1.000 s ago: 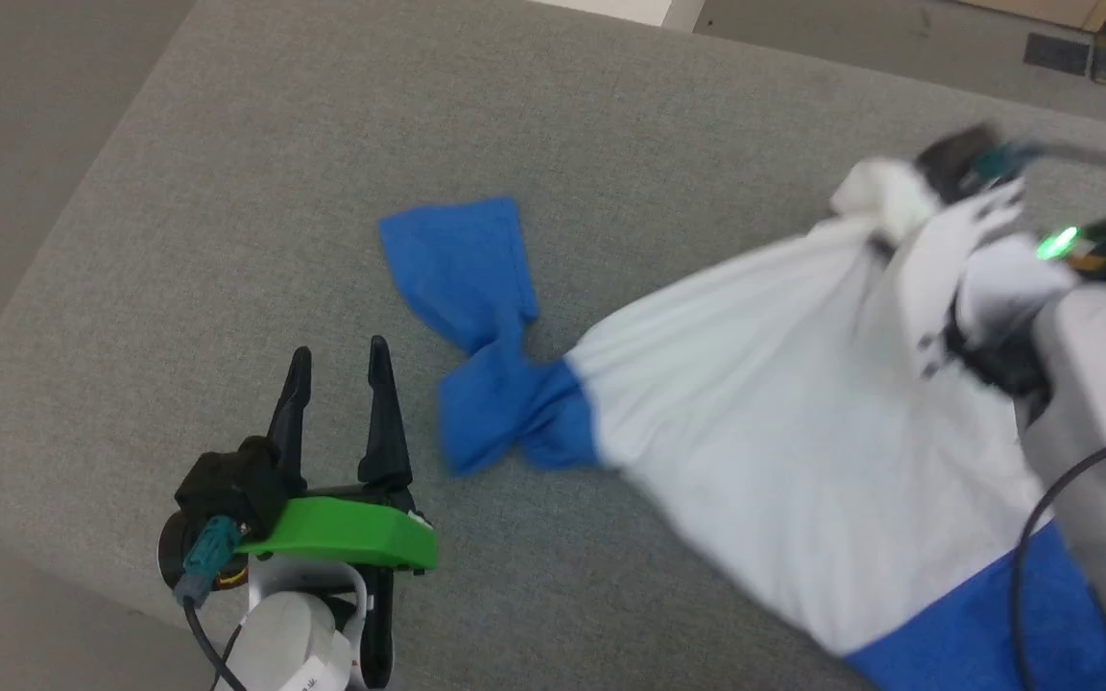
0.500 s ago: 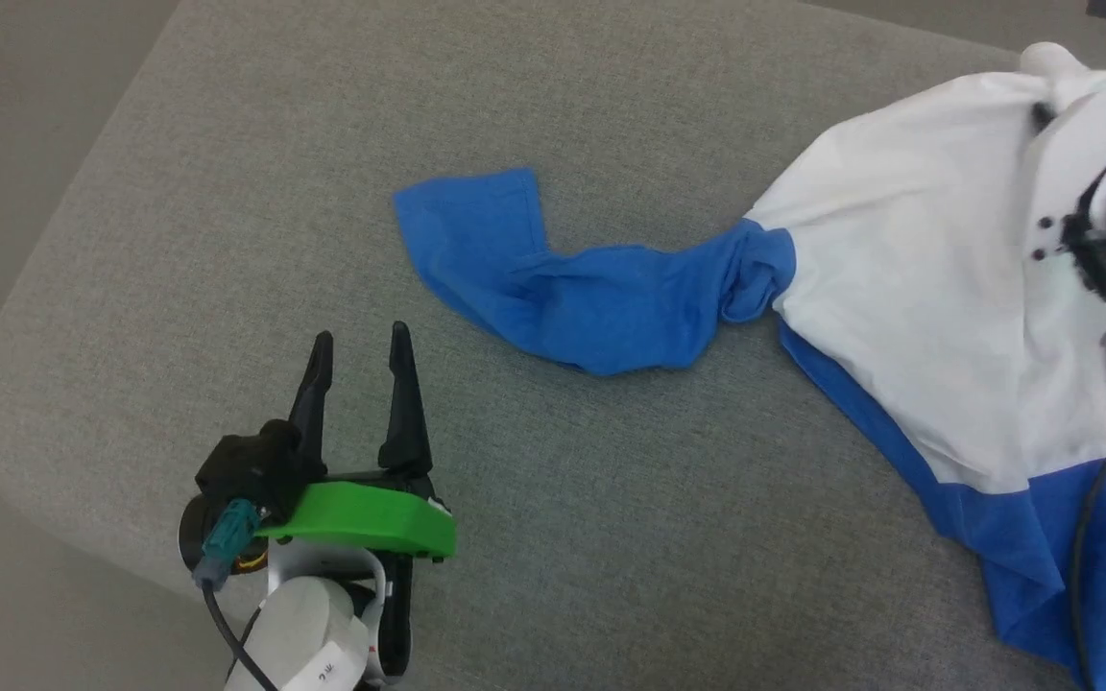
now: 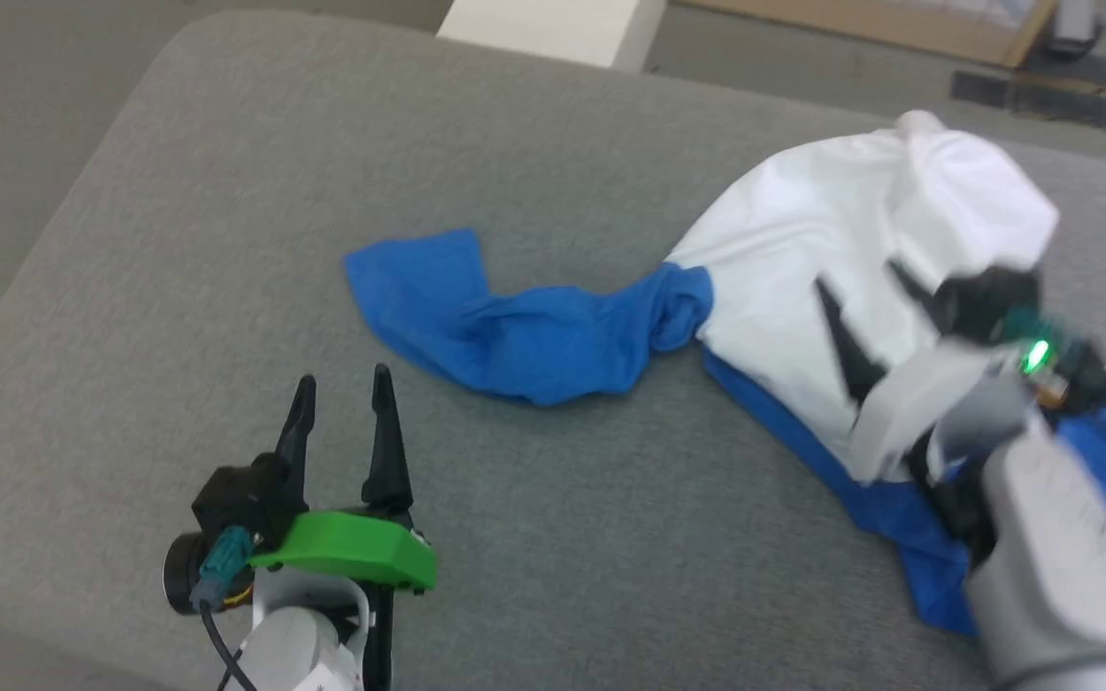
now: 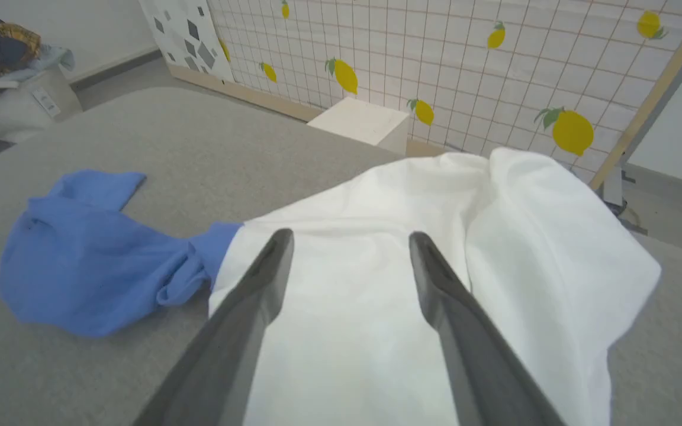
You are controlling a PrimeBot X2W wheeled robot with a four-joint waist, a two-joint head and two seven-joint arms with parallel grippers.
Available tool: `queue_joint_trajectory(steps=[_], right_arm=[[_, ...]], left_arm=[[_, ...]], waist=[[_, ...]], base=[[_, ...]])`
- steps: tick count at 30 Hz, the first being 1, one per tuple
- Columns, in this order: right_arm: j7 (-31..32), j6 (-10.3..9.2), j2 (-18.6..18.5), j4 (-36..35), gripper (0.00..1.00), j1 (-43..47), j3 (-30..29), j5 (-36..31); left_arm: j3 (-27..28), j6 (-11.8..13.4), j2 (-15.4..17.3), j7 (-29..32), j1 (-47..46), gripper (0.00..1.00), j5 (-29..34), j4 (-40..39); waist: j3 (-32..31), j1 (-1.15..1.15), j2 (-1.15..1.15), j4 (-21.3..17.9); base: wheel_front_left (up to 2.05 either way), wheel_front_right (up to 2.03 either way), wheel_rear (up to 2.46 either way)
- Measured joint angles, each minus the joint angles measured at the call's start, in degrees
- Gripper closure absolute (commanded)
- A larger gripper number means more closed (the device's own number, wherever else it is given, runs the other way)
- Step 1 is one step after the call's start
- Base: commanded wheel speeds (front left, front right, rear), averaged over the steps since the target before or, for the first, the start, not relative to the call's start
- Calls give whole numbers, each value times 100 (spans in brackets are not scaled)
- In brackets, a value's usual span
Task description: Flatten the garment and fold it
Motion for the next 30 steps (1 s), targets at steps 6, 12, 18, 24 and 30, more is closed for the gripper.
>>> queue_joint_trajectory(steps=[6, 12, 18, 24, 30], right_arm=[[194, 0, 52, -1001, 0, 1123, 1092, 169], [838, 0, 38, -678, 0, 1084, 1473, 285], [1349, 0, -11, -8, 0, 372, 1410, 169], [2092, 0, 57, 693, 0, -98, 1235, -66], [2533, 0, 122, 802, 100, -379, 1254, -97]], left_arm=[[68, -99, -1, 0, 127, 0, 60, 25], [1, -110, -1, 0, 125, 0, 73, 8], [-94, -81, -2, 0, 108, 0, -90, -26], [-183, -38, -2, 0, 52, 0, -199, -27], [-196, -9, -1, 0, 18, 0, -220, 8]], waist=[[-408, 0, 0, -378], [-398, 0, 0, -361], [-167, 0, 0, -155], [52, 0, 0, 101], [133, 0, 0, 252]], base=[[0, 0, 0], [0, 0, 0], [0, 0, 0], [0, 0, 0], [0, 0, 0]])
